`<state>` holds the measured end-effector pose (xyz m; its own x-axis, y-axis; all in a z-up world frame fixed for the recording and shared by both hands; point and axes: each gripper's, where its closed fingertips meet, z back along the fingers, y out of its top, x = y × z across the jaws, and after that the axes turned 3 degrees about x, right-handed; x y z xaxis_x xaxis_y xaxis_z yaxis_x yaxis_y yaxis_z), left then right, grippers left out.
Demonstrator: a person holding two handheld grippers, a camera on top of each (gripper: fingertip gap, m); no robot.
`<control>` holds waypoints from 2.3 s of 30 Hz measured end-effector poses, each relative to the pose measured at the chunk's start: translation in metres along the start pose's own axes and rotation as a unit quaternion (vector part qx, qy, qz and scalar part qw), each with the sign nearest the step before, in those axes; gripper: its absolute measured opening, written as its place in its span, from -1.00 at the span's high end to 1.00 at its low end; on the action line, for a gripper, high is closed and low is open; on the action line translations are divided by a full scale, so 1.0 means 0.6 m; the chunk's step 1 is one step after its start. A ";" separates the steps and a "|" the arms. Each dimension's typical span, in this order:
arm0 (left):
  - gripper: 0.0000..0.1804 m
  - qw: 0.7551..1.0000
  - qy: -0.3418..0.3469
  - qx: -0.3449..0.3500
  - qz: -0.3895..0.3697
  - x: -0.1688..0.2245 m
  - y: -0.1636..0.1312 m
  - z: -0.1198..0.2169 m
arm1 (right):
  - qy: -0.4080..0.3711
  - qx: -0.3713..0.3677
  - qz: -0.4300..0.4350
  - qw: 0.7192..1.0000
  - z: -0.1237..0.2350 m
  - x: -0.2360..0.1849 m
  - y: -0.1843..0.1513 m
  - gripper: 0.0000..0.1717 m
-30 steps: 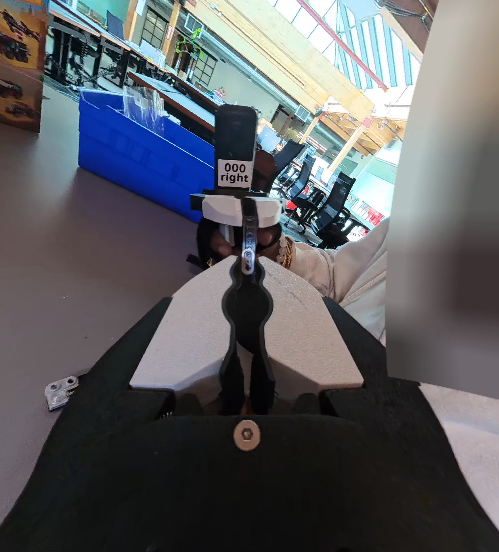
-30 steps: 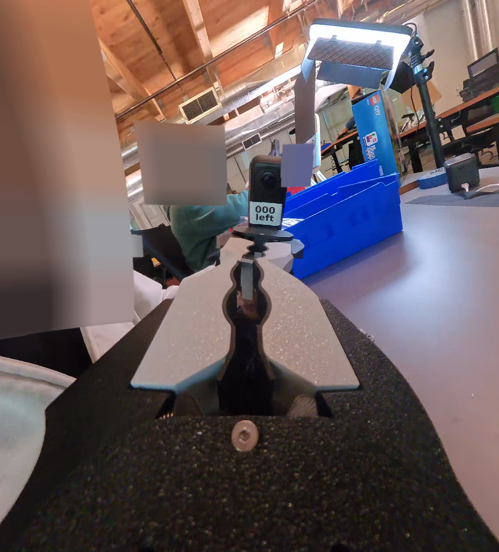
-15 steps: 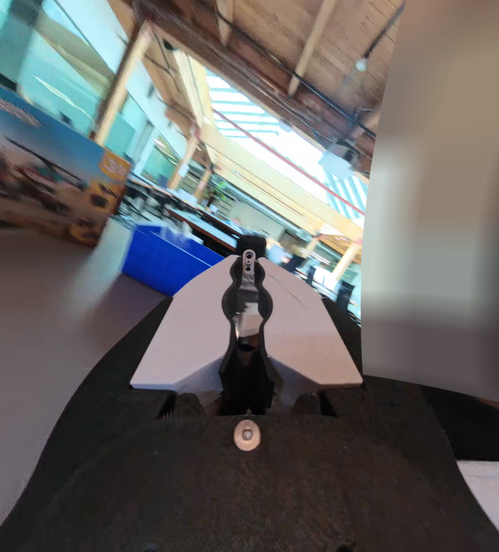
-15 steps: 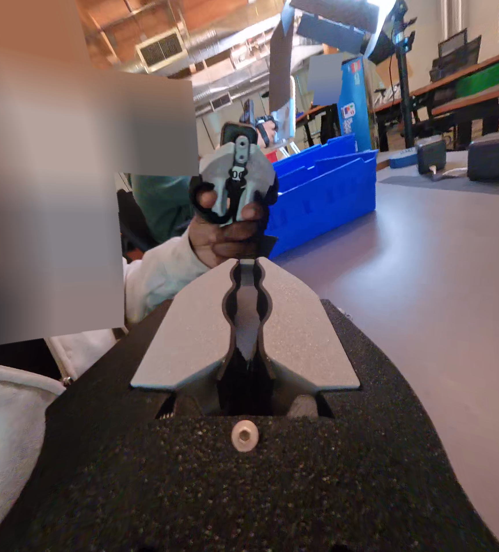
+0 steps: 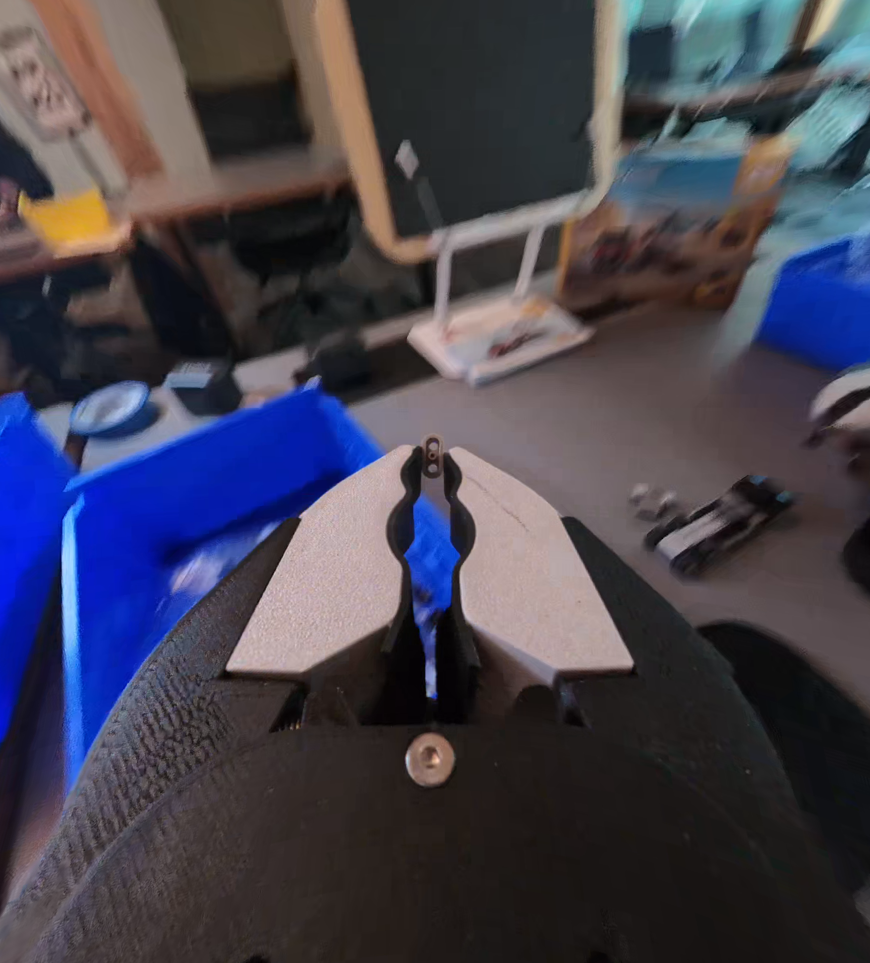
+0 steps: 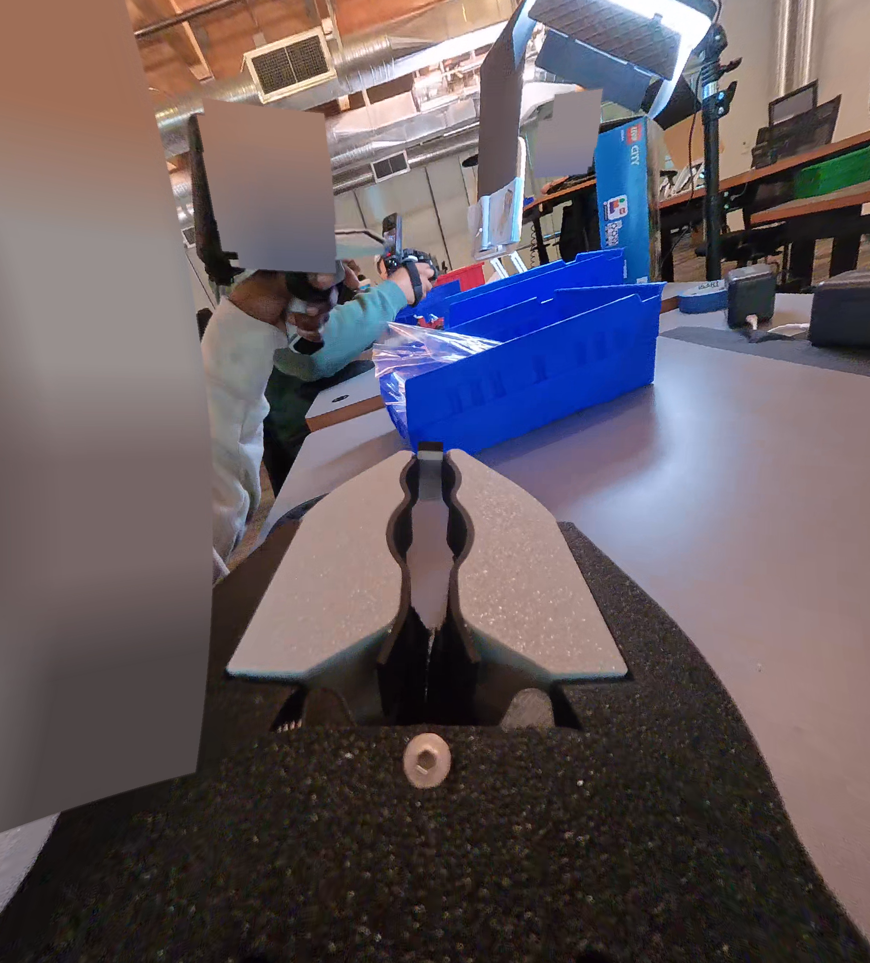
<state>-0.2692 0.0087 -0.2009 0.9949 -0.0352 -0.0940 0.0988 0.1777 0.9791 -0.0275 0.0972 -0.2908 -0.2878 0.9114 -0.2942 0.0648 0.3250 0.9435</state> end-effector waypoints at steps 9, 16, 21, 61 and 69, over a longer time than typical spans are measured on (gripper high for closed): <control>0.91 0.975 -0.046 -0.215 -0.032 -0.009 -0.150 -0.046 | -0.013 -0.004 -0.009 1.000 0.004 0.012 -0.003 0.91; 0.53 0.940 -0.024 -0.333 -0.065 -0.034 -0.220 -0.091 | -0.022 -0.007 -0.001 1.000 0.006 0.014 -0.003 0.91; 0.51 0.933 -0.008 -0.346 -0.102 -0.043 -0.212 -0.060 | -0.009 0.003 -0.023 1.000 0.006 0.010 -0.001 0.91; 0.31 0.822 0.023 -0.394 -0.410 -0.153 -0.201 0.077 | -0.002 0.020 -0.039 0.999 0.010 0.008 0.009 0.91; 1.00 0.851 0.093 -0.326 -0.401 -0.221 -0.198 0.020 | -0.014 0.024 -0.033 0.999 0.013 0.014 0.011 0.91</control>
<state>-0.4131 -0.0197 -0.3028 0.5826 -0.2574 -0.7709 0.6765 0.6794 0.2843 -0.0219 0.1094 -0.2880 -0.2665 0.8937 -0.3610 0.0924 0.3965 0.9134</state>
